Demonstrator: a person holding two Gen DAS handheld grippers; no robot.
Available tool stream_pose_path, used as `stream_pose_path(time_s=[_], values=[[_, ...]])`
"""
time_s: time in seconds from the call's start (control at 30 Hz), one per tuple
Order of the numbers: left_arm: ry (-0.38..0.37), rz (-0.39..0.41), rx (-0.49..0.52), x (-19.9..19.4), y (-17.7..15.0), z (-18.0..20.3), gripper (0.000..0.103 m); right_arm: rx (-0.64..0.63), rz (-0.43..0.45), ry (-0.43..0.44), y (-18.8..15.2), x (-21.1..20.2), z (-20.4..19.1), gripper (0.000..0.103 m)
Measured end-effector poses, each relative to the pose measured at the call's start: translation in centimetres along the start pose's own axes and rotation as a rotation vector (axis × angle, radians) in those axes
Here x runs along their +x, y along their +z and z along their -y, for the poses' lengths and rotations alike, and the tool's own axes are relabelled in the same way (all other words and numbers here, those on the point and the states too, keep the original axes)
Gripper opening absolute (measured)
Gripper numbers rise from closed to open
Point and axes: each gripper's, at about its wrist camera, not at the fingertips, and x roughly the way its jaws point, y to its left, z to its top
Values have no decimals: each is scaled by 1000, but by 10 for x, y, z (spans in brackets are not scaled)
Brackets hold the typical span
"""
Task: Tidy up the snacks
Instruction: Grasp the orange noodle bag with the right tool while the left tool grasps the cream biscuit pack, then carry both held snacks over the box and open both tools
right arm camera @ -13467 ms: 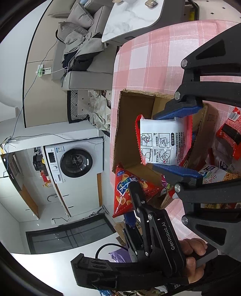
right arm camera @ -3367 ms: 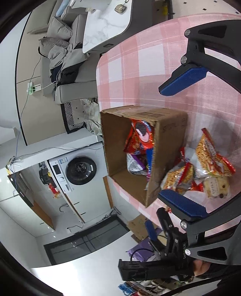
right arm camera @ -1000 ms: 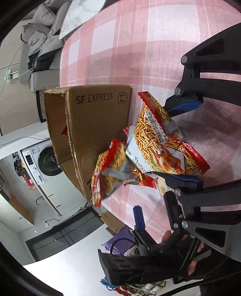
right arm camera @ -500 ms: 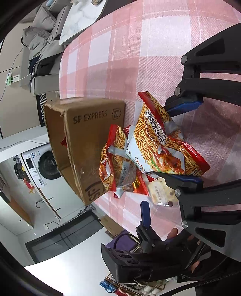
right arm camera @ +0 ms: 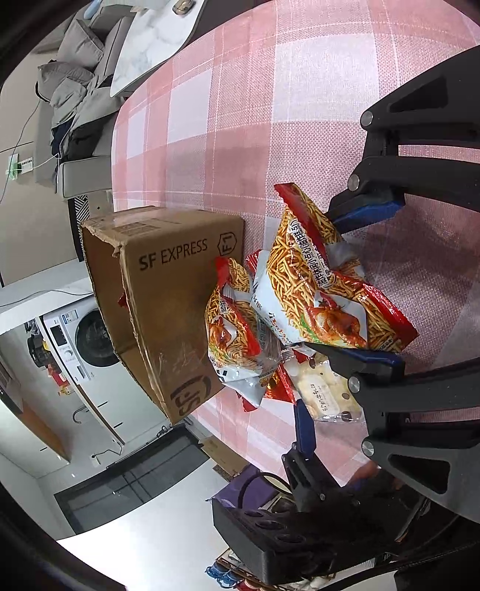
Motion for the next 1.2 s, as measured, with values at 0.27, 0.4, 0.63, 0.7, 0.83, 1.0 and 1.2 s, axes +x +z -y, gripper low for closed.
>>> stream_pose_path(time_s=[0.27, 0.4, 0.63, 0.7, 0.83, 1.0, 1.2], values=[[56, 27, 60, -3, 0, 12, 56, -2, 0, -2, 0, 1, 0, 53], [49, 32, 62, -5, -2, 11, 56, -6, 3, 1, 0, 0, 0, 53], [6, 54, 39, -12, -1, 4, 55, -40, 42, 18, 1, -10, -7, 53], [4, 71, 29, -16, 1, 1, 55, -46, 58, 22, 2, -15, -10, 53], [-6, 100, 1, -24, 4, -8, 55, -52, 97, 30, 4, -26, -13, 53], [6, 133, -28, -36, 7, -19, 55, -54, 137, 35, 6, -37, -14, 53], [22, 189, -71, -57, 7, -39, 55, -52, 172, 35, 8, -50, -14, 53]])
